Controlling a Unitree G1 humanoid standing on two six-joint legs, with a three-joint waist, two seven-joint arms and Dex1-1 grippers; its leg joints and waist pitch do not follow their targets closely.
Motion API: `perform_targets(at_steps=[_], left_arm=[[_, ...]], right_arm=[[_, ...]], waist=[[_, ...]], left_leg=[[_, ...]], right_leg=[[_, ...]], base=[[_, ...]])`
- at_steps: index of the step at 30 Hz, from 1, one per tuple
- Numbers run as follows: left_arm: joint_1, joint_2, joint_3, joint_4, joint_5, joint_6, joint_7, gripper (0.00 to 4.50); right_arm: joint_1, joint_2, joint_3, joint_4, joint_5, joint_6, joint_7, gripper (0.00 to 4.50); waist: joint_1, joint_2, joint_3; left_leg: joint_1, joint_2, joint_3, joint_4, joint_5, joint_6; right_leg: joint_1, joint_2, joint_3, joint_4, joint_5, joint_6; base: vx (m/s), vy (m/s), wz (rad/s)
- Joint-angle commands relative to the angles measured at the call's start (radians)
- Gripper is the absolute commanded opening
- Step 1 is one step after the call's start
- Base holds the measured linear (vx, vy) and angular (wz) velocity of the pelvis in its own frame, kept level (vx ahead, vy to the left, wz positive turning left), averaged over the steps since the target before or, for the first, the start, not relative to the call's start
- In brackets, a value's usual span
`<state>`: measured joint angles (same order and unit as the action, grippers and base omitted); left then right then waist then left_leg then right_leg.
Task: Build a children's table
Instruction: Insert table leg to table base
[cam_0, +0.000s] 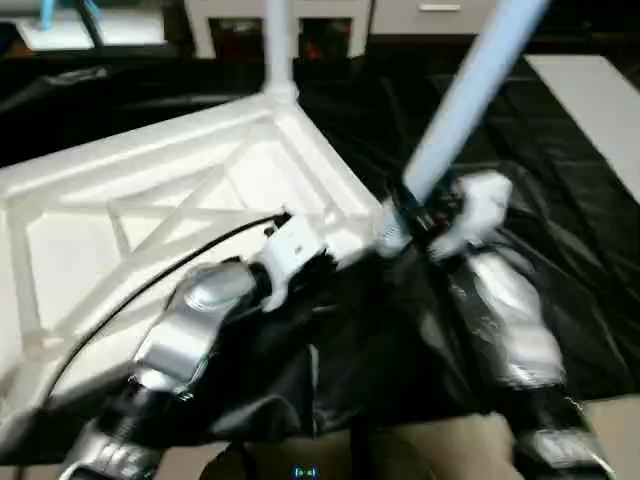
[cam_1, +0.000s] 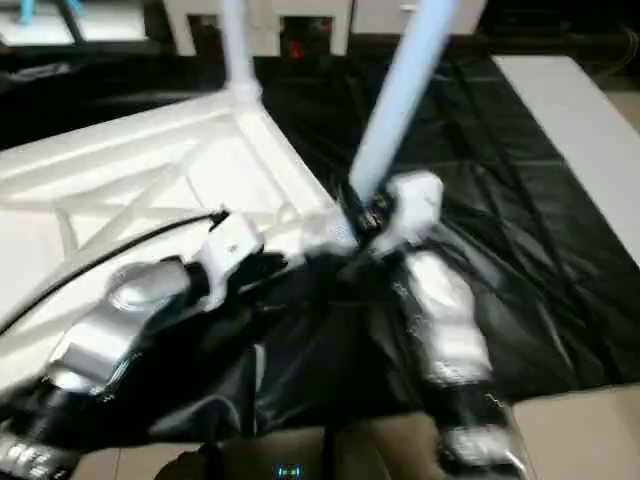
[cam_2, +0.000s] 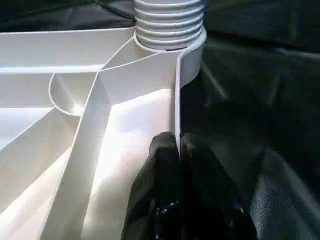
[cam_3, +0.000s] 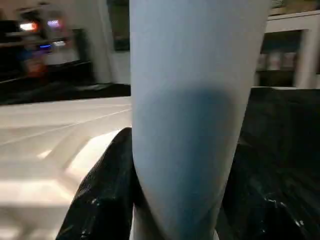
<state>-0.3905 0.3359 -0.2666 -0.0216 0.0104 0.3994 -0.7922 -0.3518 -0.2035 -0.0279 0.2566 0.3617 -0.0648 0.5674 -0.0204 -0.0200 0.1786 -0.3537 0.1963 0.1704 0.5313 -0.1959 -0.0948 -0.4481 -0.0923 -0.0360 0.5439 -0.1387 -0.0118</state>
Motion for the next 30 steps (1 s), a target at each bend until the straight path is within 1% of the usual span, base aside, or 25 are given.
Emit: perform_targets(at_steps=[1,2,3,4,5,6,7,8,9,10,11,12,13,14,15,16,17,18,19,20,23,24,26,30], left_arm=[[0.024,0.028,0.009,-0.02,-0.03,-0.032,-0.052,0.0],[0.025,0.03,0.009,-0.021,-0.033,-0.033,-0.056,0.0],[0.043,0.053,0.01,-0.038,-0.074,-0.047,-0.115,0.0],[0.052,0.065,0.01,-0.05,-0.097,-0.054,-0.148,0.0],[0.06,0.077,0.009,-0.059,-0.118,-0.065,-0.18,0.0],[0.063,0.083,0.009,-0.062,-0.127,-0.071,-0.194,0.0],[0.068,0.093,0.007,-0.069,-0.14,-0.075,-0.217,0.0],[0.07,0.101,0.007,-0.071,-0.15,-0.078,-0.236,0.0],[0.073,0.11,0.006,-0.074,-0.158,-0.076,-0.252,0.0],[0.073,0.116,0.005,-0.076,-0.163,-0.075,-0.265,0.0],[0.074,0.12,0.005,-0.076,-0.167,-0.075,-0.271,0.0],[0.073,0.122,0.006,-0.073,-0.167,-0.084,-0.271,0.0],[0.072,0.123,0.007,-0.071,-0.166,-0.09,-0.27,0.0],[0.07,0.124,0.009,-0.07,-0.167,-0.093,-0.269,0.0],[0.068,0.128,0.01,-0.068,-0.171,-0.097,-0.267,0.0],[0.067,0.13,0.011,-0.068,-0.172,-0.099,-0.264,0.0],[0.068,0.134,0.011,-0.069,-0.175,-0.1,-0.263,0.0],[0.069,0.135,0.011,-0.072,-0.181,-0.097,-0.266,0.0],[0.07,0.135,0.011,-0.072,-0.181,-0.097,-0.266,0.0],[0.075,0.133,0.011,-0.081,-0.2,-0.086,-0.282,0.0],[0.079,0.133,0.007,-0.088,-0.216,-0.079,-0.3,0.0],[0.079,0.133,0.007,-0.088,-0.216,-0.079,-0.3,0.0],[0.079,0.131,0.001,-0.085,-0.223,-0.076,-0.307,0.0],[0.072,0.128,-0.02,-0.077,-0.189,-0.091,-0.278,0.0]], right_arm=[[0.093,-0.062,0.012,0.116,-0.042,0.15,0.052,1.85],[0.094,-0.068,0.015,0.116,-0.043,0.155,0.059,1.85],[0.106,-0.135,0.051,0.104,-0.056,0.207,0.136,1.85],[0.109,-0.169,0.071,0.096,-0.063,0.224,0.177,1.85],[0.114,-0.206,0.089,0.084,-0.063,0.245,0.225,1.85],[0.115,-0.222,0.096,0.078,-0.062,0.254,0.247,1.85],[0.119,-0.258,0.115,0.063,-0.061,0.274,0.293,1.85],[0.124,-0.287,0.13,0.049,-0.058,0.29,0.328,1.85],[0.128,-0.314,0.143,0.04,-0.057,0.299,0.363,1.85],[0.129,-0.333,0.152,0.037,-0.058,0.3,0.39,1.85],[0.129,-0.343,0.155,0.037,-0.059,0.3,0.405,1.85],[0.13,-0.354,0.155,0.037,-0.059,0.295,0.424,1.85],[0.131,-0.361,0.155,0.037,-0.059,0.292,0.435,1.85],[0.133,-0.367,0.151,0.034,-0.051,0.296,0.441,1.85],[0.136,-0.376,0.146,0.027,-0.036,0.304,0.45,1.85],[0.141,-0.381,0.143,0.023,-0.024,0.312,0.457,1.85],[0.147,-0.388,0.144,0.017,-0.012,0.322,0.468,1.85],[0.153,-0.393,0.146,0.012,-0.003,0.329,0.479,1.85],[0.154,-0.393,0.146,0.012,-0.002,0.33,0.48,1.85],[0.167,-0.402,0.153,-0.002,0.015,0.351,0.507,1.85],[0.173,-0.4,0.156,-0.003,0.021,0.359,0.517,1.85],[0.173,-0.4,0.156,-0.003,0.021,0.359,0.517,1.85],[0.17,-0.394,0.159,0.016,0.009,0.342,0.499,1.85],[0.167,-0.38,0.18,-0.001,-0.03,0.31,0.451,1.85]], waist=[[0.004,0.006,-0.048],[0.004,0.006,-0.051],[0.005,0.007,-0.051],[0.006,0.007,-0.052],[0.006,0.009,-0.053],[0.005,0.01,-0.059],[0.006,0.012,-0.062],[0.006,0.01,-0.067],[0.009,0.011,-0.07],[0.012,0.01,-0.073],[0.014,0.009,-0.074],[0.015,0.004,-0.075],[0.016,0.004,-0.076],[0.018,0.004,-0.075],[0.021,0.001,-0.075],[0.023,0.002,-0.074],[0.024,0.003,-0.074],[0.025,0.002,-0.072],[0.025,0.001,-0.072],[0.025,0.004,-0.072],[0.026,0.003,-0.073],[0.027,0.004,-0.074],[0.027,0.003,-0.077],[0.027,0.002,-0.077]], left_leg=[[-0.006,0.021,0.012,-0.062,-0.246,0.088],[-0.006,0.021,0.014,-0.061,-0.226,0.09],[-0.005,0.021,0.015,-0.059,-0.21,0.093],[-0.004,0.019,0.018,-0.055,-0.187,0.106],[-0.004,0.02,0.018,-0.053,-0.181,0.11],[0.0,0.021,0.02,-0.049,-0.163,0.117],[-0.001,0.021,0.019,-0.047,-0.142,0.121],[0.001,0.019,0.022,-0.042,-0.105,0.13],[0.007,0.019,0.026,-0.037,-0.071,0.147],[0.006,0.019,0.025,-0.034,-0.032,0.165],[0.006,0.019,0.026,-0.033,-0.021,0.173],[0.005,0.019,0.026,-0.031,-0.012,0.182],[0.004,0.02,0.025,-0.032,-0.014,0.184],[0.006,0.021,0.026,-0.032,-0.029,0.186],[0.007,0.023,0.025,-0.035,-0.05,0.181],[0.009,0.025,0.026,-0.037,-0.075,0.171],[0.01,0.027,0.025,-0.038,-0.086,0.165],[0.012,0.028,0.025,-0.04,-0.114,0.151],[0.012,0.028,0.025,-0.04,-0.124,0.145],[0.01,0.028,0.023,-0.042,-0.142,0.128],[0.01,0.027,0.024,-0.042,-0.155,0.118],[0.008,0.027,0.023,-0.042,-0.145,0.116],[0.007,0.026,0.023,-0.04,-0.127,0.115],[0.007,0.025,0.023,-0.039,-0.114,0.118]], right_leg=[[0.05,-0.026,0.029,-0.055,-0.308,-0.186],[0.051,-0.026,0.029,-0.052,-0.286,-0.196],[0.052,-0.026,0.029,-0.051,-0.268,-0.203],[0.056,-0.023,0.027,-0.047,-0.244,-0.217],[0.057,-0.024,0.028,-0.045,-0.239,-0.218],[0.057,-0.024,0.028,-0.042,-0.219,-0.227],[0.06,-0.022,0.027,-0.037,-0.192,-0.234],[0.061,-0.017,0.027,-0.029,-0.128,-0.249],[0.06,-0.014,0.028,-0.023,-0.056,-0.269],[0.064,-0.014,0.028,-0.014,-0.001,-0.288],[0.065,-0.014,0.028,-0.013,0.014,-0.294],[0.068,-0.016,0.028,-0.011,0.022,-0.302],[0.068,-0.017,0.027,-0.011,0.015,-0.304],[0.068,-0.018,0.027,-0.013,-0.012,-0.304],[0.068,-0.02,0.027,-0.017,-0.054,-0.3],[0.066,-0.019,0.027,-0.02,-0.093,-0.295],[0.065,-0.02,0.026,-0.021,-0.11,-0.293],[0.063,-0.02,0.027,-0.025,-0.142,-0.286],[0.064,-0.019,0.027,-0.025,-0.152,-0.283],[0.065,-0.019,0.027,-0.028,-0.17,-0.275],[0.064,-0.02,0.029,-0.028,-0.174,-0.269],[0.066,-0.019,0.028,-0.027,-0.16,-0.269],[0.067,-0.018,0.027,-0.023,-0.129,-0.272],[0.067,-0.017,0.026,-0.022,-0.103,-0.275]], base=[[0.072,-0.004,0.04],[0.072,-0.004,0.04],[0.074,-0.003,0.04],[0.077,-0.003,0.05],[0.077,-0.003,0.05],[0.086,-0.008,0.04],[0.083,-0.013,0.04],[0.083,-0.013,0.04],[0.068,-0.012,0.05],[0.052,-0.007,0.04],[0.052,-0.007,0.04],[0.0,0.0,0.0],[0.0,0.0,0.0],[0.0,0.0,0.0],[0.0,0.0,0.0],[0.0,0.0,0.0],[0.0,0.0,0.0],[0.0,0.0,0.0],[0.0,0.0,0.0],[0.0,0.0,0.0],[0.0,0.0,0.0],[0.0,0.0,0.0],[0.0,0.0,0.0],[0.0,0.0,0.0]])
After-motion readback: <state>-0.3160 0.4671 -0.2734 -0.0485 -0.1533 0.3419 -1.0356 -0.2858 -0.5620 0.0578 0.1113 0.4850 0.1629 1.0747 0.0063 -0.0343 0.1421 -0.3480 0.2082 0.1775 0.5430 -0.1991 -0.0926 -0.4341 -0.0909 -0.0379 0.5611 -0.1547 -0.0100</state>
